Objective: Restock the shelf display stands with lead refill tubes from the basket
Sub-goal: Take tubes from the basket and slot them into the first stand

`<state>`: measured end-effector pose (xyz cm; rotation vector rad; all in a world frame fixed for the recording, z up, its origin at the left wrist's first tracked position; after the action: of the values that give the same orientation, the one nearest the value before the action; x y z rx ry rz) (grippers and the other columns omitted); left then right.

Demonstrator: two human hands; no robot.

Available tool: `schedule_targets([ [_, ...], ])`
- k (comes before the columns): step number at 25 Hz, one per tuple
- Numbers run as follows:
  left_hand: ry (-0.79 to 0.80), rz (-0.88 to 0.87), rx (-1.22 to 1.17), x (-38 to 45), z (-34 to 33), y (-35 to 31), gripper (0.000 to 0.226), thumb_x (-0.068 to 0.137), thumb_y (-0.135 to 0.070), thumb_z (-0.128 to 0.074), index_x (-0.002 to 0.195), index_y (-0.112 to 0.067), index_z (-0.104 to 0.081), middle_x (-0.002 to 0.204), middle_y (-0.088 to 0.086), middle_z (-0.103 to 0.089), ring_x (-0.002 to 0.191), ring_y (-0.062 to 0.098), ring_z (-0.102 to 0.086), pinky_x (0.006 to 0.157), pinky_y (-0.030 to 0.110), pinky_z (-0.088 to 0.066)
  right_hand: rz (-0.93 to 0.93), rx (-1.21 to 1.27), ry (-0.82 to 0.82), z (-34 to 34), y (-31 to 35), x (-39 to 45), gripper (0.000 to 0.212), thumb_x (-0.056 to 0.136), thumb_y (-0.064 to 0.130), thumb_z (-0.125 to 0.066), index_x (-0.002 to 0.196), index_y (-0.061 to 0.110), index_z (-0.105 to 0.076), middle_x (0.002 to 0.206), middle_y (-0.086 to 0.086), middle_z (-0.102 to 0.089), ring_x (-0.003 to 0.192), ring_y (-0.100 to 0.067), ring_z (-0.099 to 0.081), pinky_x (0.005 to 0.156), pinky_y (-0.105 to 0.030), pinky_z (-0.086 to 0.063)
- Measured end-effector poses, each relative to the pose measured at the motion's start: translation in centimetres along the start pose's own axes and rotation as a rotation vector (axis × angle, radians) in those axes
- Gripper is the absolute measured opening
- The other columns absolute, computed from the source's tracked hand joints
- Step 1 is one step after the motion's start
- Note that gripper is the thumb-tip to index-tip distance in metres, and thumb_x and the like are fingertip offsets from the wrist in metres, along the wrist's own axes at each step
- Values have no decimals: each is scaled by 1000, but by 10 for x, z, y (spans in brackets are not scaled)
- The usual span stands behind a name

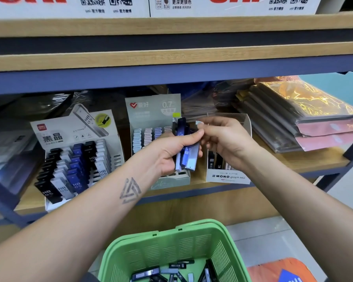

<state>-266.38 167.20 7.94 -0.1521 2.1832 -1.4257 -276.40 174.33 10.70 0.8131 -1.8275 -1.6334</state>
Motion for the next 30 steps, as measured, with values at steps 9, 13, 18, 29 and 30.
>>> schedule_targets([
  [9, -18, -25, 15, -14, 11, -18, 23, 86, -19, -74, 100, -3, -65, 70, 9, -68, 52, 15, -63, 46, 23, -52, -21, 153, -32, 0, 14, -3, 15, 90, -5, -53, 83, 7, -57, 68, -8, -60, 51, -14, -52, 42, -19, -40],
  [13, -66, -62, -37, -21, 35, -38, 15, 86, -15, -73, 86, -6, -62, 68, 5, -60, 52, 12, -55, 46, 21, -51, -29, 179, 53, -16, 15, -4, 14, 90, -11, -55, 92, 2, -60, 81, -20, -68, 52, -14, -52, 40, -15, -39],
  [18, -116, -78, -76, -29, 57, -46, 17, 90, -14, -70, 79, -8, -59, 62, 4, -55, 52, 11, -52, 43, 18, -48, 1, 159, 203, -37, 18, -7, 17, 78, 9, -74, 90, -1, -67, 76, -14, -67, 54, -11, -61, 49, -13, -51],
  [29, -248, -99, -60, -47, 109, -54, 20, 92, -15, -69, 80, -9, -54, 60, 3, -53, 43, 10, -51, 39, 18, -46, 244, -489, 301, -81, 29, -2, 10, 90, 4, -72, 98, 2, -66, 72, -15, -74, 61, -23, -71, 59, -28, -58],
  [30, -254, -96, -55, -48, 113, -53, 18, 91, -15, -69, 81, -9, -55, 60, 4, -53, 43, 10, -52, 40, 19, -46, 267, -573, 264, -78, 32, 1, 9, 89, 5, -75, 96, 4, -70, 71, -11, -73, 60, -21, -71, 60, -30, -58],
])
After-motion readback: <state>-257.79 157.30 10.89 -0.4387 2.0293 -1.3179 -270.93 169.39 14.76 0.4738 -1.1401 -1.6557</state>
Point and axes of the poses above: each hand's wrist, its own x-axis towards the middle knuckle, its own z-axis out of the back of the hand, y = z × x, the point moved 9 cm from there along x, towards the middle knuckle
